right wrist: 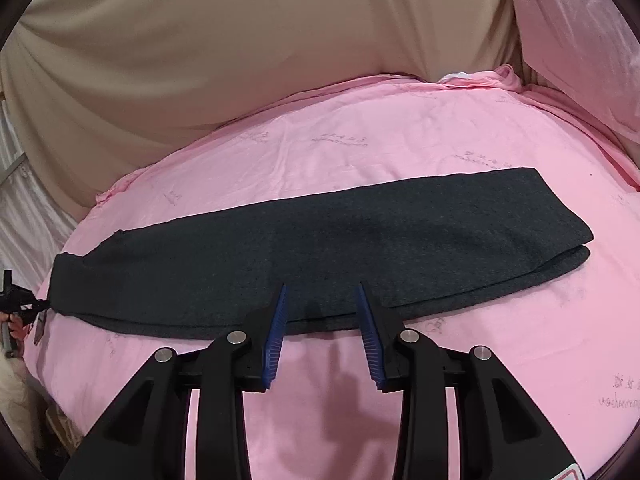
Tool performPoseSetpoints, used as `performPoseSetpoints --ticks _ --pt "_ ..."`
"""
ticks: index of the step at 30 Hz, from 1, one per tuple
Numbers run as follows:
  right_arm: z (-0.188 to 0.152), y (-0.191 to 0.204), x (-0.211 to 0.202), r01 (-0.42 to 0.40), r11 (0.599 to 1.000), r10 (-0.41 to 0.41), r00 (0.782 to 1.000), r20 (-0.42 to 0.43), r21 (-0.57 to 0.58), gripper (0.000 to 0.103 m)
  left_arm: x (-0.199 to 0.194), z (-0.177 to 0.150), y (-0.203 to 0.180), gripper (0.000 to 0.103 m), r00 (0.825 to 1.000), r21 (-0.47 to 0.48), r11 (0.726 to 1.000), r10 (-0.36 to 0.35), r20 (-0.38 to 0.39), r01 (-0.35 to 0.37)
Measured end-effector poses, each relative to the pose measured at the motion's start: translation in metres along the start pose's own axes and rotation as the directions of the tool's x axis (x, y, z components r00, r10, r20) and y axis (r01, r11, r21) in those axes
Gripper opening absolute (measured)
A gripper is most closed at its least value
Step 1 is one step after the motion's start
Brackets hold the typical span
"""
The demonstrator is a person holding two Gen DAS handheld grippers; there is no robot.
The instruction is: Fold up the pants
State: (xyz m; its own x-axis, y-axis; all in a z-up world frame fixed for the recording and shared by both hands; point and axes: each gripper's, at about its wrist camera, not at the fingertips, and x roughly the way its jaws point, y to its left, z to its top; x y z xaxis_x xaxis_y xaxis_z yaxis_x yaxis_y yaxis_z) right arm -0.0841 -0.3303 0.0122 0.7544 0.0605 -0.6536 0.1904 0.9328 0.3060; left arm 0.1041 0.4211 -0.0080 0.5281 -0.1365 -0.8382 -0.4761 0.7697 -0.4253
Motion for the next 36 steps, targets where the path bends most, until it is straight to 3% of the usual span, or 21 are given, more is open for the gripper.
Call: performPoseSetpoints --ticks 1,3,4,5,7,10,13,15,17,18,19,21,24,27,29,32,34,36 --pt "-0.001 0.003 0.001 -0.002 1.000 0.002 1.000 0.004 -0.014 0.038 0.001 0.000 0.005 0.000 1.000 0.012 1.000 0.018 -0.002 -0.018" --pt "-0.002 0.009 0.009 0.022 0.999 -0.023 1.000 -0.018 -0.043 0.042 0.008 0.003 0.016 0.000 0.986 0.013 0.986 0.167 0.016 -0.168" --pt "-0.001 0.015 0.014 0.032 0.998 -0.033 0.999 -0.031 -0.057 0.042 0.007 0.003 0.018 0.000 0.989 0.002 0.989 0.150 0.009 -0.150" --pt "0.000 0.021 0.017 0.030 0.997 -0.032 0.999 -0.036 -0.069 0.042 0.002 0.004 0.018 0.000 0.997 -0.030 0.997 0.075 0.005 -0.074" --pt "0.005 0.041 0.019 -0.020 0.993 0.016 0.999 -0.032 -0.118 0.042 -0.016 0.003 0.005 0.000 0.998 -0.026 0.999 0.022 0.059 -0.020" --pt "0.014 0.080 0.027 -0.084 0.974 0.077 0.996 -0.042 -0.210 0.042 -0.035 0.004 -0.052 0.005 0.991 0.124 0.992 -0.018 0.132 0.002" --pt "0.022 0.121 0.046 -0.170 0.951 0.156 0.985 -0.073 -0.260 0.042 -0.017 0.008 -0.118 0.016 0.992 0.269 0.962 -0.079 0.098 0.050" --pt "0.025 0.149 0.058 -0.208 0.933 0.189 0.978 -0.093 -0.293 0.042 0.010 0.010 -0.147 0.019 0.996 0.333 0.942 -0.060 0.061 0.036" --pt "0.026 0.174 0.069 -0.230 0.915 0.204 0.973 -0.113 -0.330 0.042 0.055 0.017 -0.166 0.019 0.996 0.398 0.913 0.070 0.060 -0.088" --pt "0.026 0.180 0.073 -0.236 0.910 0.206 0.971 -0.122 -0.340 0.042 0.081 0.023 -0.166 0.019 0.982 0.413 0.891 0.171 0.075 -0.186" --pt "0.025 0.184 0.076 -0.232 0.907 0.200 0.972 -0.127 -0.351 0.042 0.102 0.029 -0.161 0.018 0.974 0.406 0.886 0.220 0.060 -0.225" --pt "0.025 0.184 0.086 -0.210 0.912 0.169 0.975 -0.143 -0.351 0.042 0.105 0.039 -0.145 0.018 0.989 0.372 0.917 0.134 0.064 -0.148" --pt "0.044 0.188 0.111 -0.242 0.923 0.193 0.963 -0.186 -0.297 0.042 0.096 0.040 -0.144 0.018 0.993 0.349 0.930 0.104 0.052 -0.116" --pt "0.067 0.222 0.140 -0.362 0.874 0.293 0.925 -0.242 -0.324 0.042 0.072 0.031 -0.147 0.018 0.996 0.351 0.933 0.047 0.082 -0.073" --pt "0.078 0.256 0.169 -0.434 0.836 0.337 0.889 -0.311 -0.334 0.042 0.056 0.019 -0.148 0.021 0.997 0.372 0.927 0.025 0.076 -0.051" --pt "0.081 0.313 0.223 -0.480 0.797 0.334 0.856 -0.395 -0.368 0.042 0.044 -0.005 -0.140 0.032 0.998 0.418 0.907 0.028 0.050 -0.046" --pt "0.078 0.340 0.251 -0.476 0.789 0.304 0.852 -0.426 -0.389 0.041 0.046 -0.017 -0.131 0.032 0.997 0.452 0.889 0.064 0.035 -0.073" --pt "0.071 0.362 0.283 -0.453 0.786 0.253 0.857 -0.449 -0.421 0.025 0.055 -0.025 -0.123 0.034 0.990 0.492 0.860 0.139 0.025 -0.134"
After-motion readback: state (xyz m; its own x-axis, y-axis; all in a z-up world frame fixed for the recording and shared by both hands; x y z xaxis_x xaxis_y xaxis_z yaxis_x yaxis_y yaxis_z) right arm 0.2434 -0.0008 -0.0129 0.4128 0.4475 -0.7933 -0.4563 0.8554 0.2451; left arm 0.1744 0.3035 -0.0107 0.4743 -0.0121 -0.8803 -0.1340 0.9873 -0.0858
